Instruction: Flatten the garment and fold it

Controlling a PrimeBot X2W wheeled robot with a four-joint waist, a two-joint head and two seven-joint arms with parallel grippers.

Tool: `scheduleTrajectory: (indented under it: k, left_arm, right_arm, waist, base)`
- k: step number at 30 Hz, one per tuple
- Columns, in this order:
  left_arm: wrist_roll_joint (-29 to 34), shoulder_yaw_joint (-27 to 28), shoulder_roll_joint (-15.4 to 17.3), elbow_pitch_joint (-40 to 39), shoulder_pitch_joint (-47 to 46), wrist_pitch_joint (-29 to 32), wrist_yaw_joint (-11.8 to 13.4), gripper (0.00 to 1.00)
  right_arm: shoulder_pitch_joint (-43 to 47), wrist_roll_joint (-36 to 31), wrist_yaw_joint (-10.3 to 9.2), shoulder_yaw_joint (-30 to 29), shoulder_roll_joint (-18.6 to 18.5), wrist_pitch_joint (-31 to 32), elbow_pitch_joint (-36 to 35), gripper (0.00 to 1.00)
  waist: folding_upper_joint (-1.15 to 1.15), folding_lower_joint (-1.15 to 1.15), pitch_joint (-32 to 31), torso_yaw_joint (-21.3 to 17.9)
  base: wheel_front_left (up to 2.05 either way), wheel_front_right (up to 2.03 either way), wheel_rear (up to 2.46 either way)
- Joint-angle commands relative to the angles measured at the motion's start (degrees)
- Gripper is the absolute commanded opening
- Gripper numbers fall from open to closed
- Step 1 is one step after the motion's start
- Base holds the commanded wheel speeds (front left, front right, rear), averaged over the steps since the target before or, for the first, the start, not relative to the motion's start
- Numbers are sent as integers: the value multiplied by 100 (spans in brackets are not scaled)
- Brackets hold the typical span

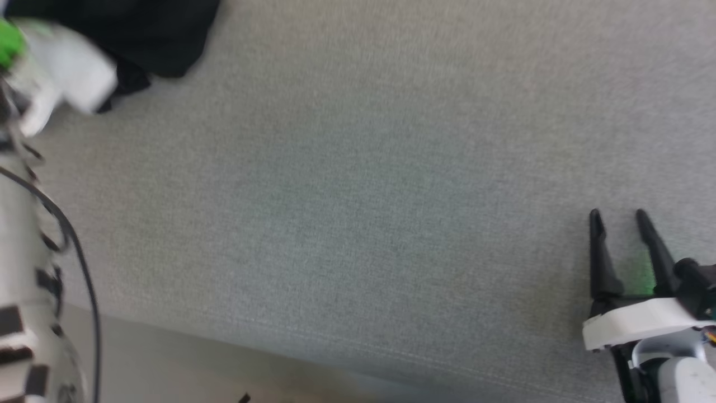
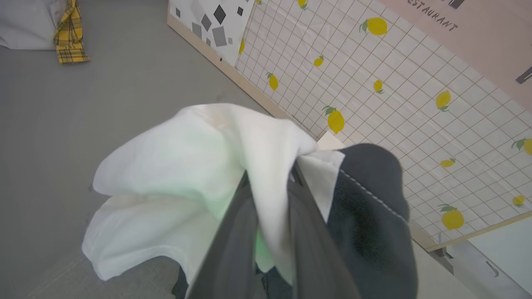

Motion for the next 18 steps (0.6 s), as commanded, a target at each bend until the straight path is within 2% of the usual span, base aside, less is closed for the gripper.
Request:
scheduleTrajectory:
  k: [1,6,9,13,18]
  left_arm:
    - [96,-53,84,-99,-269,-23,-25,0]
    - [413,-449,305,-416,-831,148,-109,0]
    - [557,-754,291,-632,-1244,327,-170,0]
    - [597,-1093,162,-704,-1856,491,-370,0]
    - [528,-1443,-274,-576,-2577,511,-581,0]
  right_arm:
    - [-3,76,-10,37,-3,-92,109,100]
    - [-18,270,-10,157,-3,-294,517,100]
    - [-24,383,-10,244,-3,-416,775,100]
    - [-51,516,-10,353,-3,-546,1054,100]
    - [-71,616,-10,458,-3,-651,1336,100]
  waist:
    - [0,0,-389,-113]
    - [0,0,-778,-387]
    - [0,0,-1011,-576]
    - [0,0,-1268,-867]
    - [0,0,-1527,-1231]
  base:
    - [0,0,0]
    - [0,0,0]
    - [0,0,0]
    - [0,0,0]
    - [0,0,0]
